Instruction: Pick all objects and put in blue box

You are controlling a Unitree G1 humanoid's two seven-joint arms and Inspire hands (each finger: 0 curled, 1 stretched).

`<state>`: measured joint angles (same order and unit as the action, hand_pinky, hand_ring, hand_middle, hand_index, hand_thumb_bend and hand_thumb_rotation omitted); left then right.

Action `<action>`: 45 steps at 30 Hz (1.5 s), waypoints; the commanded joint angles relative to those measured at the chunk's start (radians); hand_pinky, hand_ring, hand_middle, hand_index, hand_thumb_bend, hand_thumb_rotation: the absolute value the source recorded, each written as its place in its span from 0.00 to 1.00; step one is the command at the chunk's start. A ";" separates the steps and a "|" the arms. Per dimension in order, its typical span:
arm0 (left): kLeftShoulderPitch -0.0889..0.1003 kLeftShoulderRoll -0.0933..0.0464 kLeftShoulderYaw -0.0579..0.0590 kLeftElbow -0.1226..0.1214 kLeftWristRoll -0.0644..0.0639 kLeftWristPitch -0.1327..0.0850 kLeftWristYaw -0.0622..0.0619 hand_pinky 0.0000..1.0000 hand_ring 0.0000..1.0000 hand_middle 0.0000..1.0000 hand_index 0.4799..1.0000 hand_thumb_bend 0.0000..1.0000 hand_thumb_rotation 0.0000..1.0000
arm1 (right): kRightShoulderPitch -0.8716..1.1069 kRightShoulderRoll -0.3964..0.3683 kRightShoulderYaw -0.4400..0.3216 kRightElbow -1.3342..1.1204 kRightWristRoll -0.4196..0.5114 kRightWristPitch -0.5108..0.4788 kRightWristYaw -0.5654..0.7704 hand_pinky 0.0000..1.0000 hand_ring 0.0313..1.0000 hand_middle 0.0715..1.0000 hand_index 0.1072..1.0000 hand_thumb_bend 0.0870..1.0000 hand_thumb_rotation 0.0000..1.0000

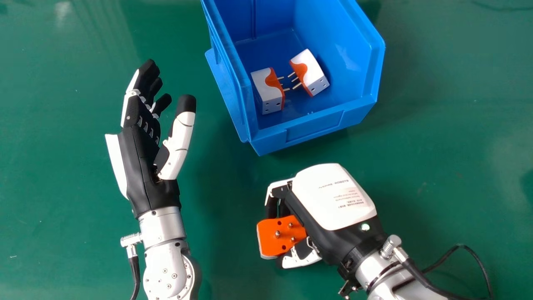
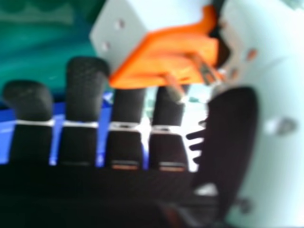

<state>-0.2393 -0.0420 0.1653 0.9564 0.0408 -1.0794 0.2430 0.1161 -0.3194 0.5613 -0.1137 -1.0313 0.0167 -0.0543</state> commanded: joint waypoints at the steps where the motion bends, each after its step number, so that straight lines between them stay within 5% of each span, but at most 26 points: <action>1: 0.005 0.001 -0.004 -0.018 0.011 -0.015 -0.002 0.82 0.87 0.87 0.66 0.72 0.52 | -0.001 0.000 -0.002 -0.003 -0.001 -0.006 -0.012 0.16 0.33 0.44 0.43 0.47 0.00; 14: 0.005 -0.001 -0.004 -0.018 0.002 -0.020 -0.010 0.82 0.88 0.88 0.67 0.71 0.52 | 0.007 -0.002 -0.026 0.015 0.045 -0.060 -0.082 0.16 0.35 0.45 0.44 0.47 0.00; 25: 0.000 -0.003 -0.004 -0.017 0.013 -0.014 0.004 0.82 0.88 0.87 0.66 0.72 0.52 | 0.048 -0.030 -0.168 -0.123 0.189 -0.107 -0.079 0.16 0.37 0.45 0.43 0.47 0.00; 27: -0.001 -0.003 -0.005 -0.020 0.021 -0.008 0.013 0.82 0.87 0.87 0.66 0.72 0.53 | 0.055 -0.028 -0.193 -0.139 0.187 -0.118 -0.114 0.18 0.36 0.45 0.44 0.47 0.00; 31: -0.005 -0.007 -0.005 -0.021 0.012 -0.007 0.008 0.82 0.87 0.87 0.66 0.72 0.53 | 0.069 -0.026 -0.237 -0.158 0.199 -0.152 -0.158 0.19 0.36 0.44 0.45 0.47 0.00; 45: -0.015 -0.007 -0.006 -0.020 0.024 -0.001 0.028 0.82 0.87 0.87 0.66 0.72 0.53 | 0.081 0.002 -0.299 -0.152 0.213 -0.194 -0.200 0.22 0.34 0.43 0.47 0.46 0.00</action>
<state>-0.2418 -0.0448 0.1647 0.9527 0.0502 -1.0770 0.2640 0.2087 -0.3200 0.2790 -0.2503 -0.8269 -0.1507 -0.2191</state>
